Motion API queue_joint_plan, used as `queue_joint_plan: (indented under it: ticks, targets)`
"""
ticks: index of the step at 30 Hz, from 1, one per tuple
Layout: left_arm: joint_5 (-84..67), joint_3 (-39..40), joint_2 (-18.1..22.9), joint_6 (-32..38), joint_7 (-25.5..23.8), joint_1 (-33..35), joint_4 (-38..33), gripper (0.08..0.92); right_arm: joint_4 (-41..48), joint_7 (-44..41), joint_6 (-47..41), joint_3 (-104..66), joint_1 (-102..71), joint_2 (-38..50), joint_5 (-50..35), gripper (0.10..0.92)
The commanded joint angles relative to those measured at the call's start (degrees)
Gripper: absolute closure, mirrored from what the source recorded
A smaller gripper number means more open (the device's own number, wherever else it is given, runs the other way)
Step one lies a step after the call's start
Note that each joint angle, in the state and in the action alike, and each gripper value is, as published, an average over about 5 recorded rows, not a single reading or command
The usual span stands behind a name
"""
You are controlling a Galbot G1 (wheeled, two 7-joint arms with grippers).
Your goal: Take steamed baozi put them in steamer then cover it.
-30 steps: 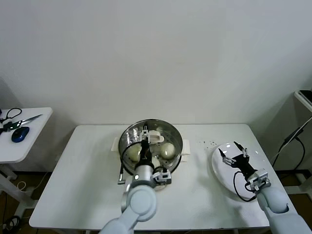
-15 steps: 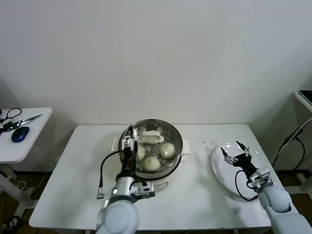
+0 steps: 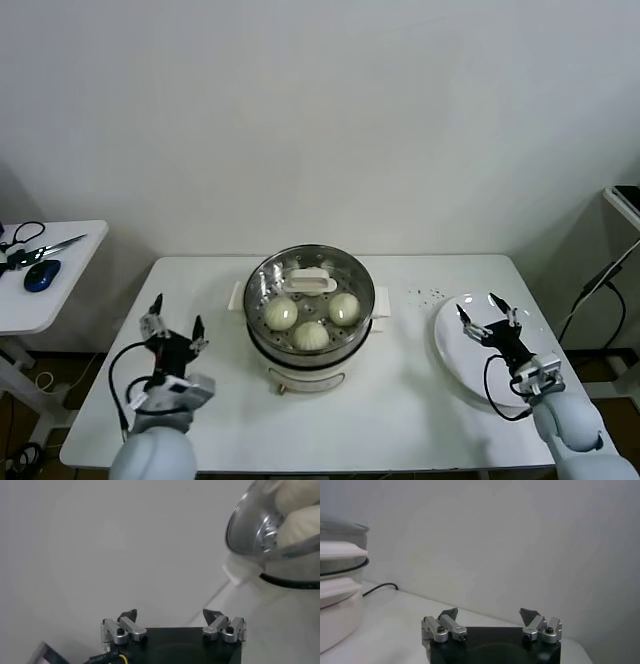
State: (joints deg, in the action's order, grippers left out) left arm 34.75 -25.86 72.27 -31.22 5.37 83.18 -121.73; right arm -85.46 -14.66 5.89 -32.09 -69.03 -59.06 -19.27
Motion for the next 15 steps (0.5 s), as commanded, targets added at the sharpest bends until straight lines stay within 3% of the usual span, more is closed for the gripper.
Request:
queue_joint_plan:
  ticks: [1, 5, 15]
  targets:
    - [-39.51, -20.10, 7.14, 41.71, 1.38, 8.16, 12.72, 0.177, -5.52, 0.17, -0.07, -2.62, -5.30, -2.01, -0.87, 0.203]
    - [-42.75, -19.74, 7.50, 44.90, -0.28, 8.72, 16.62, 0.177, -6.69, 0.12, 0.15, -3.14, -6.86, -2.63, -2.45, 0.203]
    - [-44.16, -19.24, 7.47, 42.77, -1.22, 8.98, 15.25, 0.177, -7.14, -0.73, 0.54, -3.57, -8.43, -3.21, -3.00, 0.203]
